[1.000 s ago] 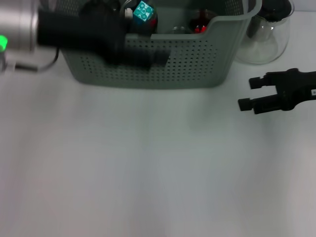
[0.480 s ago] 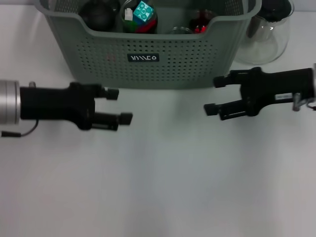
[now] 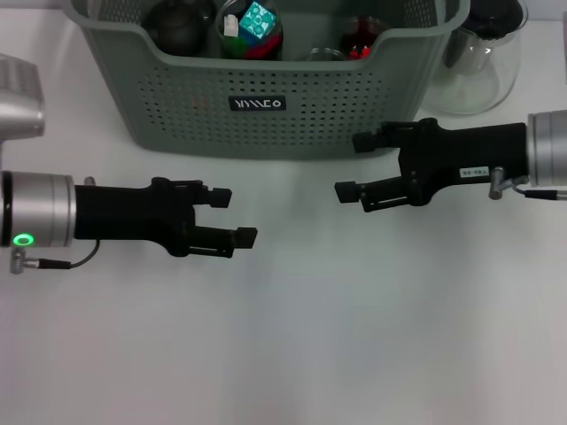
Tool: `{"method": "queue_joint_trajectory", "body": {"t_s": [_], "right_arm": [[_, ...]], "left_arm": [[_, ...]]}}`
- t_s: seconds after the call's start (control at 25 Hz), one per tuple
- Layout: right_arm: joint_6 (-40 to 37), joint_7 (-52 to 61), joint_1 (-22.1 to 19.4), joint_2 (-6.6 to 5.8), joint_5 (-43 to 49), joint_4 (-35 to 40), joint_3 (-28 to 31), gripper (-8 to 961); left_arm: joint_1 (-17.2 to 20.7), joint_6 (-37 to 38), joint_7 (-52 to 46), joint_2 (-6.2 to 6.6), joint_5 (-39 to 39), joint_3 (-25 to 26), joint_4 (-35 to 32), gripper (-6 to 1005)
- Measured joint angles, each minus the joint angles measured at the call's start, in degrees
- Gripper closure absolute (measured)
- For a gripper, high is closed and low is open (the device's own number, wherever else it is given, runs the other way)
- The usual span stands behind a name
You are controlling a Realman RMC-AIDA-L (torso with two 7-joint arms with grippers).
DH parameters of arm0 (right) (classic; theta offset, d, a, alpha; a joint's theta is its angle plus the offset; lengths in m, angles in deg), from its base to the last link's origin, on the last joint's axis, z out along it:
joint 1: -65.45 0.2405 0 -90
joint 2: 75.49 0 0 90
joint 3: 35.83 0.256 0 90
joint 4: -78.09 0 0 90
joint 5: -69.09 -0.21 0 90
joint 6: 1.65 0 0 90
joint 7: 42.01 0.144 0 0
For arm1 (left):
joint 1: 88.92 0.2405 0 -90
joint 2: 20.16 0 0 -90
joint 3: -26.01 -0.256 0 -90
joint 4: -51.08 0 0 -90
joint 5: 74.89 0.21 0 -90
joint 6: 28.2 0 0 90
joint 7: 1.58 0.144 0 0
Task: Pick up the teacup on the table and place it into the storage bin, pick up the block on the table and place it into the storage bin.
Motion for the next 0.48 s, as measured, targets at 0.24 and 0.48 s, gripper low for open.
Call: {"method": "queue_joint_trajectory", "body": {"t_s": [0.24,0.48], "right_arm": [[0.45,1.05,0.25,-0.05,0.14,-0.71,-0.15,30],[0.98,1.28,-0.64,-0.11,0.09,-0.73,-0.61,32]], "left_arm": [[-1.48,-0.27,-0.17,0.0,-0.28,0.05,0.69,159],[-2.36,-1.07,0.76,-0.17,-0.89,0.1,0.85,159]]}}
